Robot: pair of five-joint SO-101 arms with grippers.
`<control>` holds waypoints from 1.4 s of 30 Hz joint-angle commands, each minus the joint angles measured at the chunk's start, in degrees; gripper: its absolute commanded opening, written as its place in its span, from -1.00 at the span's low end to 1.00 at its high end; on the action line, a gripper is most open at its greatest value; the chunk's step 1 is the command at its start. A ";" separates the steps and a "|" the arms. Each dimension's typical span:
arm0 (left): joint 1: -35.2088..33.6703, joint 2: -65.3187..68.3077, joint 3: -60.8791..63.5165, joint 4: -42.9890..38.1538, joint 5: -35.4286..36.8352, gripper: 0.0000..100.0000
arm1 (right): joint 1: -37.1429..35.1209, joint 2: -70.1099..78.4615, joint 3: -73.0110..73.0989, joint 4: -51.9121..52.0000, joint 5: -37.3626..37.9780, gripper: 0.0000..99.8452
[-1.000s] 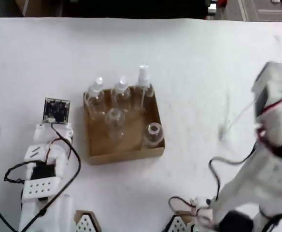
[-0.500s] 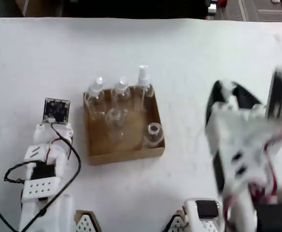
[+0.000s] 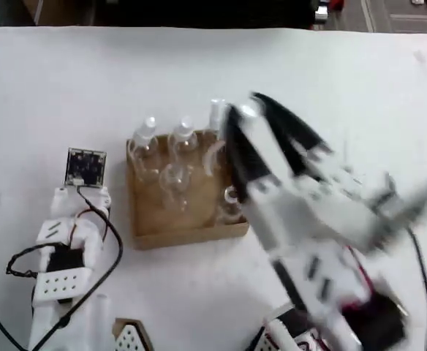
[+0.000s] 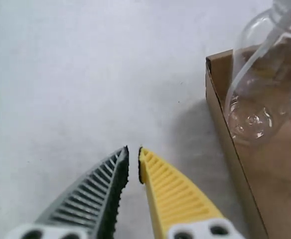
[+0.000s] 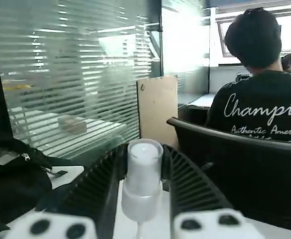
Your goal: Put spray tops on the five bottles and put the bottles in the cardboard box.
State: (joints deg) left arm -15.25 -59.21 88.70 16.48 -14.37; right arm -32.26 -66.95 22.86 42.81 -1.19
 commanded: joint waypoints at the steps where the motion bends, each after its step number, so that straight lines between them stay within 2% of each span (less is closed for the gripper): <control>1: -0.40 -0.75 -1.23 -1.23 -0.26 -0.92 | -2.24 6.02 8.70 -16.13 0.79 -0.96; 6: -0.31 -0.75 -1.14 -1.41 -0.26 -0.92 | -2.15 11.03 17.23 -31.60 0.79 -0.97; 15: -0.31 -0.75 -1.14 -1.49 -0.26 -0.92 | -2.51 11.82 25.58 -38.29 0.35 -0.97; 22: -0.31 -0.75 -1.14 -1.49 -0.26 -0.92 | -2.59 11.74 26.90 -38.20 0.26 -0.97; 26: -0.31 -0.75 -1.14 -1.49 -0.26 -0.92 | -4.97 7.78 27.16 -37.93 0.62 -0.97; 32: -0.31 -0.75 -1.14 -1.49 -0.26 -0.92 | -8.40 1.80 27.43 -32.40 0.70 -0.97; 42: -0.31 -0.75 -1.14 -1.49 -0.26 -0.92 | -3.21 1.71 33.49 -36.79 0.70 -0.97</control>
State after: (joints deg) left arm -15.25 -59.21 88.70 16.48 -14.37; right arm -37.63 -64.31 55.82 7.91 -1.19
